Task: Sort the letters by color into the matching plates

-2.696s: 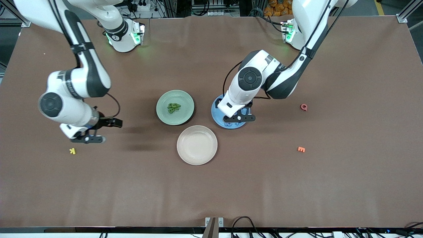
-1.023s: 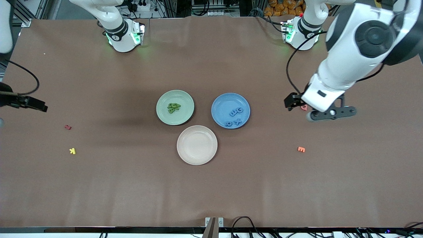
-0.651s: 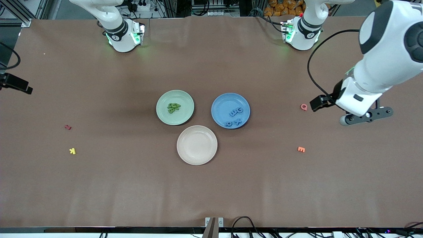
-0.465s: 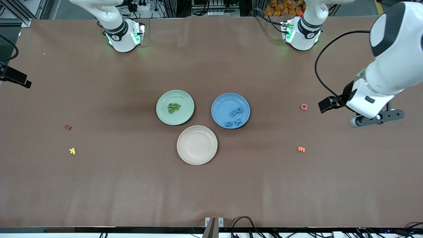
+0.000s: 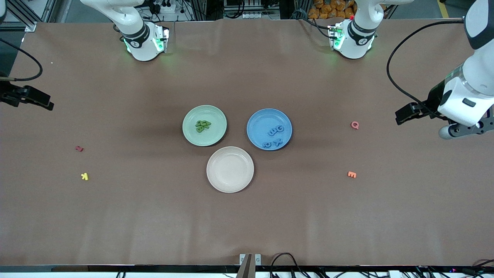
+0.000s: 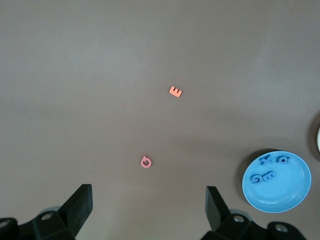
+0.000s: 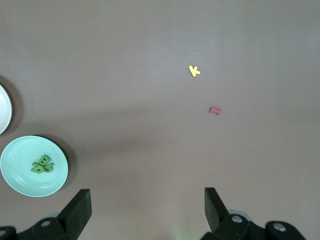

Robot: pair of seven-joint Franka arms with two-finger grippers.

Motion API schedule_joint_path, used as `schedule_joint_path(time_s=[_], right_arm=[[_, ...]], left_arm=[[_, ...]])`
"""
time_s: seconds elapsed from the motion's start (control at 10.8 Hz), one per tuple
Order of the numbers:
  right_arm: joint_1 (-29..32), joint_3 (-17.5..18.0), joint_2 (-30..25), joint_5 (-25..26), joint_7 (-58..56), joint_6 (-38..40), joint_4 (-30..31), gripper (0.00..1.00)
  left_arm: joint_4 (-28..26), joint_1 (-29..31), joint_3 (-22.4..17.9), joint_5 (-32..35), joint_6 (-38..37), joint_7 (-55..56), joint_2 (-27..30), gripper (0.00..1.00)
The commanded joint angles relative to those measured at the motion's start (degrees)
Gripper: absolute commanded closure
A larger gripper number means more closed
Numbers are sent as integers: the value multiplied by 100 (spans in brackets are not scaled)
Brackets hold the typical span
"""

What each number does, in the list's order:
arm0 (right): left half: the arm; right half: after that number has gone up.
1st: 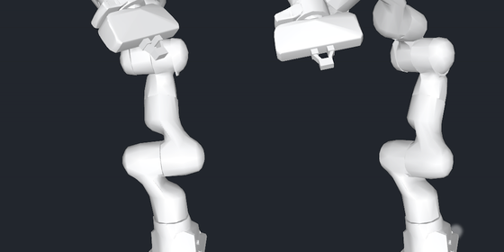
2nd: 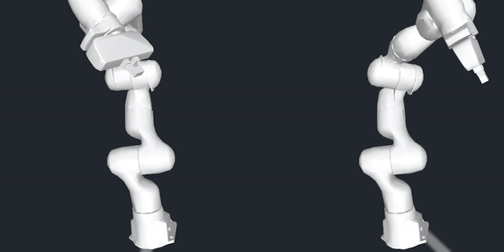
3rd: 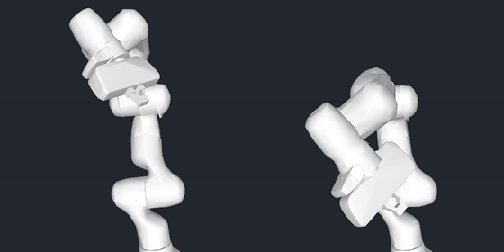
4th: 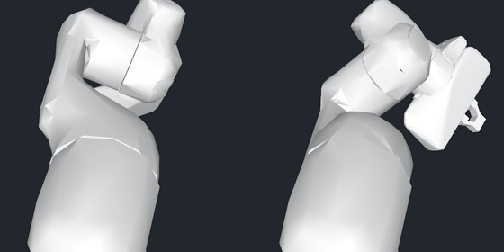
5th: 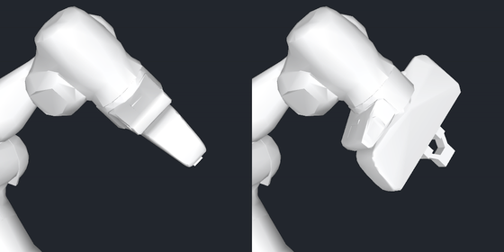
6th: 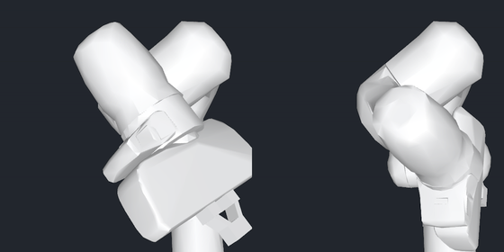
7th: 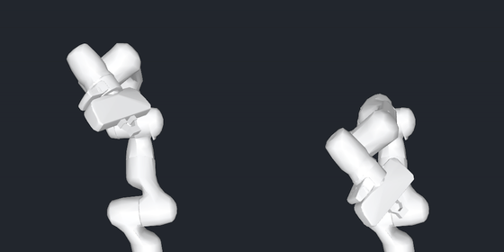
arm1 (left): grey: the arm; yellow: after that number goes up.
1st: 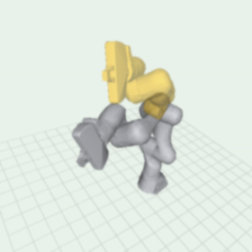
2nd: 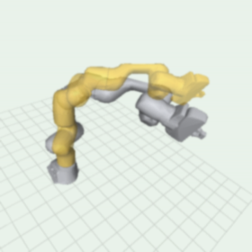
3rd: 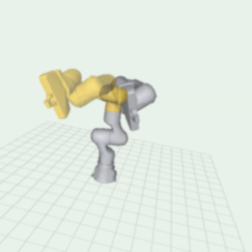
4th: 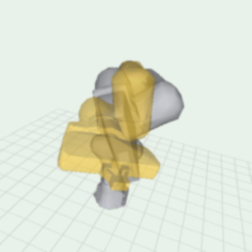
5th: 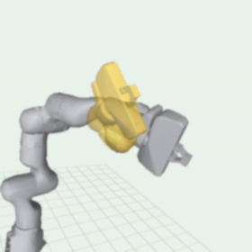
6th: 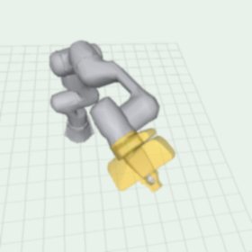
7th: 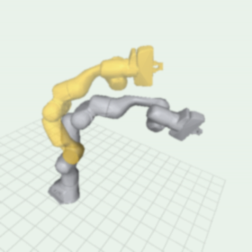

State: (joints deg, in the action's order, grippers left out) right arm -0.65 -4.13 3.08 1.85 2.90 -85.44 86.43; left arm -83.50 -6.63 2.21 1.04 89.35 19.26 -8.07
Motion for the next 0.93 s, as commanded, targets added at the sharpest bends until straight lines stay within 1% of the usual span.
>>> schedule_joint_path(time_s=[0.0, 0.46, 0.84], right_arm=[[-163, 0, -299, 44, 167, -148, 410, 0], [-198, 27, -238, 53, 167, -183, 348, 0], [-199, 27, -203, 53, 167, -298, 252, 0]], left_arm=[[-579, 4, -19, -112, 91, -89, 499, 0], [-510, 39, -1, -104, 153, -98, 473, 0], [-527, 39, 7, -34, 556, -141, 447, 0]])
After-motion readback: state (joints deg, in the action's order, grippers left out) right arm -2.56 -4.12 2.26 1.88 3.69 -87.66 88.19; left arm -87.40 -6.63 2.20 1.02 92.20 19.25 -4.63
